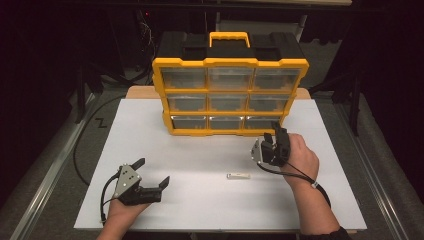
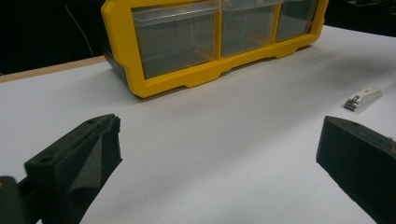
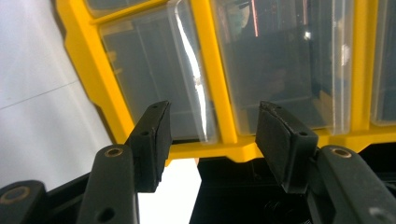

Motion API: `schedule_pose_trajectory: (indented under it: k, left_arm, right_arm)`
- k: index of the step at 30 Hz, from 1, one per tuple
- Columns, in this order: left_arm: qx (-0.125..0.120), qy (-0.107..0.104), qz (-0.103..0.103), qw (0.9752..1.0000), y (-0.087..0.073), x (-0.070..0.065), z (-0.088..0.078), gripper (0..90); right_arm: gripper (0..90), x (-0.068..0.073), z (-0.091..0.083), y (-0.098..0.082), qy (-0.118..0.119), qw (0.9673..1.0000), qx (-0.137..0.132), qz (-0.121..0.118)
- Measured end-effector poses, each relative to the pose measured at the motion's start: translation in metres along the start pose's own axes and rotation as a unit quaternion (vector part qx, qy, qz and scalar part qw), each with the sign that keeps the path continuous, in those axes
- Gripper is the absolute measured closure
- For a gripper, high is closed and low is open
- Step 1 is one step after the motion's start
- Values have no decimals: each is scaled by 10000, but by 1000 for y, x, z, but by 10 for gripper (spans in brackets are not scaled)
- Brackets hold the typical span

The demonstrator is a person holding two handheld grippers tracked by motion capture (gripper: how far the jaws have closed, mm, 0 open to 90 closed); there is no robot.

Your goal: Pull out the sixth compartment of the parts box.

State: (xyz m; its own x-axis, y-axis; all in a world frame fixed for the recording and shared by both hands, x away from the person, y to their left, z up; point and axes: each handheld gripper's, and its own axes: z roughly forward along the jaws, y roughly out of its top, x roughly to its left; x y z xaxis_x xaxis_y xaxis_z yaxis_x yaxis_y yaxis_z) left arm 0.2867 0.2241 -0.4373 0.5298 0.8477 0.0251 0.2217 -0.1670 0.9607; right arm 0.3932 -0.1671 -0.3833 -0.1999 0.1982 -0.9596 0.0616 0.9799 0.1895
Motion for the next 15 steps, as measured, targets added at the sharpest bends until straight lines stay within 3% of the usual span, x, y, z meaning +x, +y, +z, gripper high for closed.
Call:
schedule_pose_trajectory:
  k: [15]
  left_arm:
    - [4,-21,24,10000,0,0,0,6]
  right_arm:
    - [501,-29,8,17,-313,9995,-64,-45]
